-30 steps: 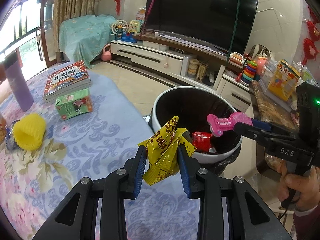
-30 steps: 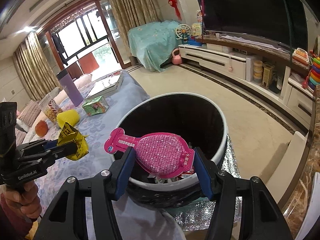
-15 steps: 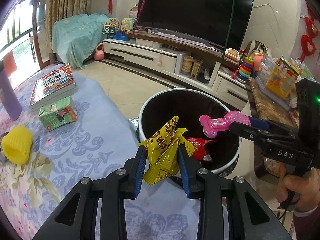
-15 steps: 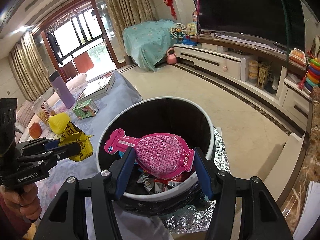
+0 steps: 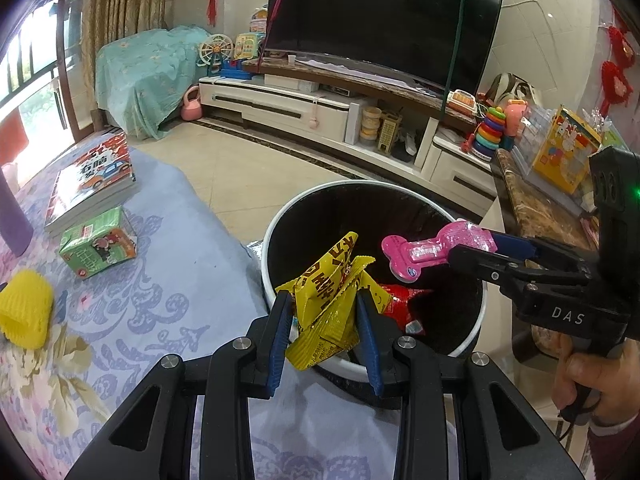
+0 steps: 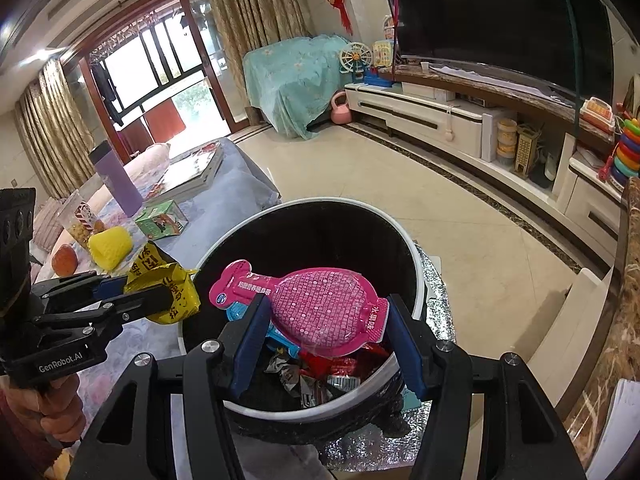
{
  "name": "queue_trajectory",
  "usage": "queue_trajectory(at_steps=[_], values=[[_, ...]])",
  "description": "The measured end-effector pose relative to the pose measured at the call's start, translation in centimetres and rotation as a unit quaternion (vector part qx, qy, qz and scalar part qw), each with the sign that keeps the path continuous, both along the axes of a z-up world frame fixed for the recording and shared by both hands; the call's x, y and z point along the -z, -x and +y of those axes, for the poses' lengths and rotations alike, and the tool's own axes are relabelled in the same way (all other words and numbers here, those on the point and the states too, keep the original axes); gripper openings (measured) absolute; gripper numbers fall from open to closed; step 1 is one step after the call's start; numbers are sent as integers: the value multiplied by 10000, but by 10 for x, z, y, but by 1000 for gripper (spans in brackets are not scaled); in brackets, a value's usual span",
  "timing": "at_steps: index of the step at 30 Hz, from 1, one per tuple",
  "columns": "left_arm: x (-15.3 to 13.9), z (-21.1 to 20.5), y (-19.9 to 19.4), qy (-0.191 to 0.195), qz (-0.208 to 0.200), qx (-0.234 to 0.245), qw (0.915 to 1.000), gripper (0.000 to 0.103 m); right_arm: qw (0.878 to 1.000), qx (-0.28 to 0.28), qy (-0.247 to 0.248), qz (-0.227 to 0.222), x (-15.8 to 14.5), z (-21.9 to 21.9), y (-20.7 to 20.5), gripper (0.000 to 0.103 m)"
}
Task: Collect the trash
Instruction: 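Carry yellow wrapper and pink packet over the bin and open both tools, then move both open tools back toward the table clutter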
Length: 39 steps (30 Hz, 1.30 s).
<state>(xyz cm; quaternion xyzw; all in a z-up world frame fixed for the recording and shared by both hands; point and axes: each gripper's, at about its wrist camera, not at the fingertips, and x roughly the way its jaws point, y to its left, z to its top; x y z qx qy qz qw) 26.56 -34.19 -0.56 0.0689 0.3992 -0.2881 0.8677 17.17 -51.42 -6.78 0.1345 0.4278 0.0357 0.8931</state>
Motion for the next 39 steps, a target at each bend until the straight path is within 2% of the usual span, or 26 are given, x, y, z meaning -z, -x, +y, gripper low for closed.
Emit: queue_trajectory(at_steps=[12,14,15,23,30,35,39], values=[[6,-11,-8,-34,72,52,10000,33,10000,-12,-11,62,4,-3,-7,60],[6,-12,-10,-29,105,67,9999,42,10000,7,-25,74,5,-4,-8,61],[7,-12,-11,-22,117,51,9999,51,10000,31,-16,79,5,-5,-8,61],[8,-3,-9,16,159,-70,9998,54,9997,137,-177,39,3,-8,-4,72],[13,35,8,169,269,-371,9988,57,9989,209,-405,-147,-5,2,8,88],[20,77,24,282,396,-765,9959,57,9982,125,-559,-192,-7,23,13,89],[22,115,39,332,351,-1152,9922,57,9979,-8,-625,-194,-7,47,15,89]])
